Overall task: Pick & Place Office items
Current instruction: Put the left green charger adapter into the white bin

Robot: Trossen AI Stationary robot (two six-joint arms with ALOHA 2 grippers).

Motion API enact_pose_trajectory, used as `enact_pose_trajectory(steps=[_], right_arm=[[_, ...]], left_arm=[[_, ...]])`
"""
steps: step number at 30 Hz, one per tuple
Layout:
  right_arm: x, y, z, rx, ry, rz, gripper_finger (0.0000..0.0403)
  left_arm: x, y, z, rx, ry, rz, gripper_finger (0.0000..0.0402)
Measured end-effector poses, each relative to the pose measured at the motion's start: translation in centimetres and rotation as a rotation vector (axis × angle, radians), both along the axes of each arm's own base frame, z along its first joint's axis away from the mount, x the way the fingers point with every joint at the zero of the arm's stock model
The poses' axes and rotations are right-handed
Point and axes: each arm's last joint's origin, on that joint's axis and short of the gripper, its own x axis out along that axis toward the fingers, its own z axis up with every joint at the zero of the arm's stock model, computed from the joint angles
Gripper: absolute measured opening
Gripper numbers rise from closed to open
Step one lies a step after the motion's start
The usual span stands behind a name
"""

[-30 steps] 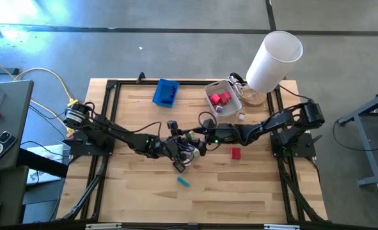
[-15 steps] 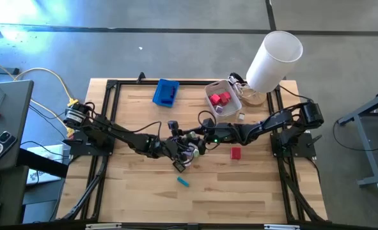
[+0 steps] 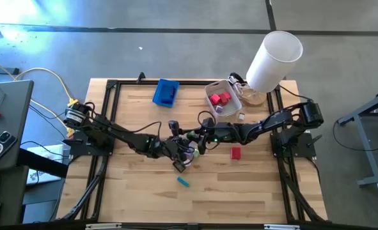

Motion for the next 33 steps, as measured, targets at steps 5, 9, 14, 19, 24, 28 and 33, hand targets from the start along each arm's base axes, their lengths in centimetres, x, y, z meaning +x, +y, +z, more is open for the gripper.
enact_pose_trajectory(steps=[5, 9, 14, 19, 24, 28, 33], right_arm=[[0.0, 0.1, -0.1, -0.016, 0.008, 0.01, 0.0124], [-0.3, 0.0, -0.2, -0.043, 0.051, -0.005, 0.0124], [-0.4, -0.1, -0.4, -0.063, 0.083, -0.015, 0.0124], [-0.6, -0.2, -0.9, -0.087, 0.141, -0.055, 0.0124], [-0.9, -0.3, -1.1, -0.108, 0.183, -0.089, 0.0124], [-1.1, -0.4, -0.9, -0.111, 0.2, -0.09, 0.0124], [-1.9, -0.5, -0.1, -0.154, 0.243, -0.125, 0.0124]], left_arm=[[0.0, 0.0, 0.1, -0.006, -0.01, 0.001, 0.0221], [-0.1, -0.6, 0.1, -0.076, -0.059, 0.012, 0.0224], [-0.2, -1.3, 0.2, -0.069, -0.061, -0.013, 0.0226], [-0.3, -1.8, 0.3, -0.102, -0.082, -0.032, 0.0227], [-0.2, -2.0, 0.3, -0.169, -0.092, -0.081, 0.0227], [-0.2, -2.1, 0.2, -0.188, -0.089, -0.104, 0.0227], [-0.2, -2.0, 0.2, -0.212, -0.1, -0.096, 0.0227]])
